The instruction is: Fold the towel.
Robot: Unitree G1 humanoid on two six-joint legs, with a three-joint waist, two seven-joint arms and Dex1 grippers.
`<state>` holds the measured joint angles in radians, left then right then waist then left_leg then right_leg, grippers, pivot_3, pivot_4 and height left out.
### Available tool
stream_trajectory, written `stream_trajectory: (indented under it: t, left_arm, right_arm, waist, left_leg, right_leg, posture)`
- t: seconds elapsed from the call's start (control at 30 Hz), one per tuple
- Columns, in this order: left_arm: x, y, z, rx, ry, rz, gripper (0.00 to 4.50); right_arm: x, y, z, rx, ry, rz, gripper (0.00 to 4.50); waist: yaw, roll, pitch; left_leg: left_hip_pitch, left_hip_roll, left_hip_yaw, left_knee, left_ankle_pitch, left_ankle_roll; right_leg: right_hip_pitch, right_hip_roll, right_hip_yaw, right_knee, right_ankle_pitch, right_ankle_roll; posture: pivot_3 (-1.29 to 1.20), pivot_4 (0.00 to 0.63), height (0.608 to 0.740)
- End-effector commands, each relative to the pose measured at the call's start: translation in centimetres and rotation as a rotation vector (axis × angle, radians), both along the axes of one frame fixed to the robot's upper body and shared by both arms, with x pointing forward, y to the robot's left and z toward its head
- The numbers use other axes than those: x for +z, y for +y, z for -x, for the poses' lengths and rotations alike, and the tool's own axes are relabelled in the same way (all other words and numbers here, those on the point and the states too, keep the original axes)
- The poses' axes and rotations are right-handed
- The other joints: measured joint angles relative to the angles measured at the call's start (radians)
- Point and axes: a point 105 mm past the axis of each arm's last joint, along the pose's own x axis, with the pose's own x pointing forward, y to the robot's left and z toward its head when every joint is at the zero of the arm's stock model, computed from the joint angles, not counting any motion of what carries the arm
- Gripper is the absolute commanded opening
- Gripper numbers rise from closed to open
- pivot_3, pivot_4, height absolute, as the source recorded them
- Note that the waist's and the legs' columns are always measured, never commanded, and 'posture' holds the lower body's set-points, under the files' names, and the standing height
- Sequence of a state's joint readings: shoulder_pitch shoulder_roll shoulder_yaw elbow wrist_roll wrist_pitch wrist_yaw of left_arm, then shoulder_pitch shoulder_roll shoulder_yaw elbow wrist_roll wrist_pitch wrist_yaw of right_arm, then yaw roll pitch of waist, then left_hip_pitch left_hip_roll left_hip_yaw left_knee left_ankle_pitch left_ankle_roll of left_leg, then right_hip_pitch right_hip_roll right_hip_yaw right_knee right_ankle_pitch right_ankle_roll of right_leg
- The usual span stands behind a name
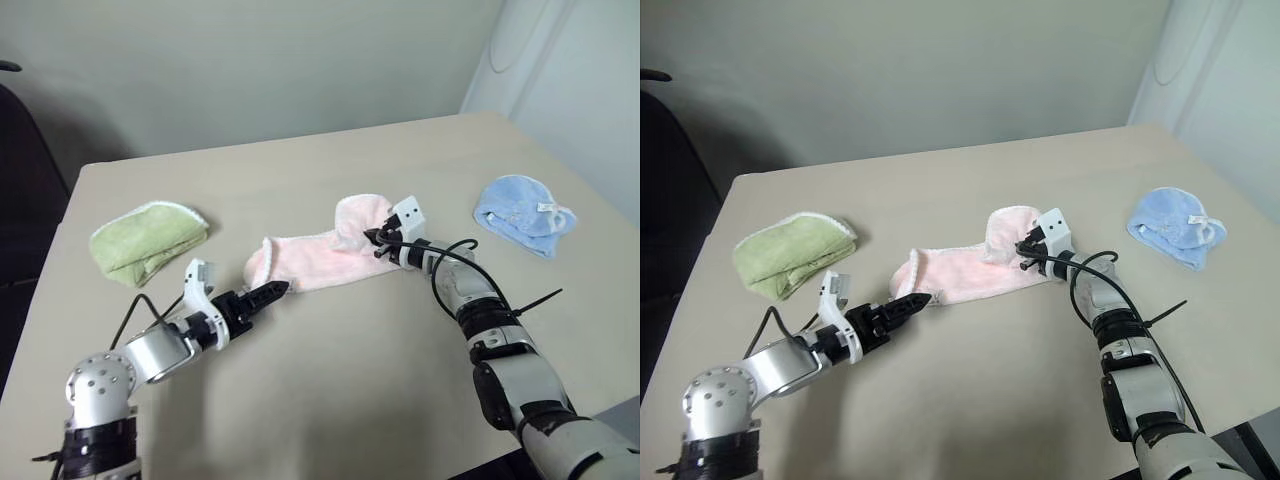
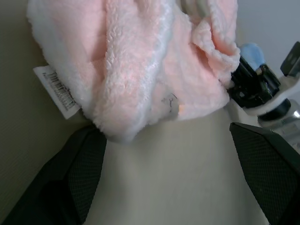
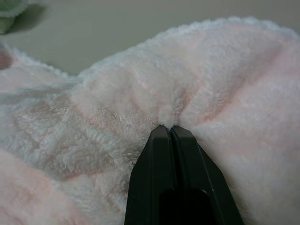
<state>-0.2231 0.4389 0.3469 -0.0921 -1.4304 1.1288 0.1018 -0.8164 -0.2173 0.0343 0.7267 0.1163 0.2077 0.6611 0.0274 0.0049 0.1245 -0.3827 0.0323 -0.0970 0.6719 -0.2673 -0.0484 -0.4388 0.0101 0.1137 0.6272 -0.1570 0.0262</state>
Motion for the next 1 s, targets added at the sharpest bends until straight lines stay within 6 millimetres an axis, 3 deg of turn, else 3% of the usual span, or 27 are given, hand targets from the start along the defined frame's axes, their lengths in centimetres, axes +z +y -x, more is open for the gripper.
stream_trajectory:
  t: [0.03,0.17,0.57,0.6,0.7,0.83,1.0]
  left_arm:
    - [-2.5,0.9,-0.8,0.078,0.096,-0.065,4.50]
    - [-3.1,0.9,-2.4,0.137,0.132,-0.048,4.50]
    - [-2.6,1.8,-2.6,0.210,0.107,-0.006,0.33]
    - [-2.0,2.1,-2.3,0.226,0.075,0.020,0.03]
    - [-0.8,2.6,-1.6,0.247,0.007,0.065,0.03]
    - [-0.3,2.0,-1.3,0.223,-0.025,0.074,0.03]
    - [-0.3,1.3,-1.3,0.203,-0.027,0.069,0.00]
  right_arm:
    - [2.0,-0.2,-0.3,-0.010,-0.068,-0.034,0.03]
    - [2.4,-0.7,0.1,-0.018,-0.085,-0.037,0.03]
    - [2.8,-1.6,0.8,-0.034,-0.091,-0.042,0.00]
    - [3.1,-1.7,1.9,0.022,-0.100,-0.041,0.00]
    - [3.5,-1.5,4.3,0.138,-0.111,-0.027,0.00]
    - [3.1,-1.9,4.8,0.132,-0.092,0.003,0.00]
    - [2.7,-1.9,4.6,0.122,-0.087,0.030,1.32]
  waist:
    - [0.003,0.000,0.000]
    - [0.010,0.001,0.000]
    - [-0.002,0.001,0.000]
    - [-0.002,0.001,0.000]
    - [-0.007,0.001,0.001]
    - [-0.025,-0.001,0.002]
    - [-0.025,-0.003,0.003]
  left_leg:
    - [0.001,0.000,0.000,0.000,0.000,0.000]
    - [0.003,-0.001,0.000,0.000,0.001,0.002]
    - [0.006,0.001,0.003,-0.005,-0.001,-0.003]
    - [0.005,0.001,0.003,-0.006,-0.002,-0.004]
    - [0.005,0.001,0.005,-0.007,-0.001,-0.005]
    - [0.007,0.002,0.007,-0.007,-0.001,-0.007]
    - [0.008,0.002,0.005,-0.007,-0.002,-0.007]
  right_leg:
    - [0.001,0.000,0.000,0.000,0.000,0.000]
    - [0.005,-0.001,0.001,0.000,-0.001,0.000]
    - [0.003,0.003,0.001,-0.001,-0.003,0.002]
    - [0.003,0.003,0.001,-0.001,-0.004,0.001]
    - [0.002,0.006,0.000,0.000,-0.007,0.000]
    - [0.002,0.008,0.000,0.000,-0.009,0.000]
    - [0.003,0.008,0.001,0.000,-0.009,0.000]
  posture:
    - [0.00,0.150,0.738]
    - [0.00,0.150,0.738]
    - [0.00,0.150,0.738]
    - [0.00,0.150,0.738]
    - [0.00,0.150,0.738]
    - [0.00,0.150,0.738]
    - [0.00,0.150,0.738]
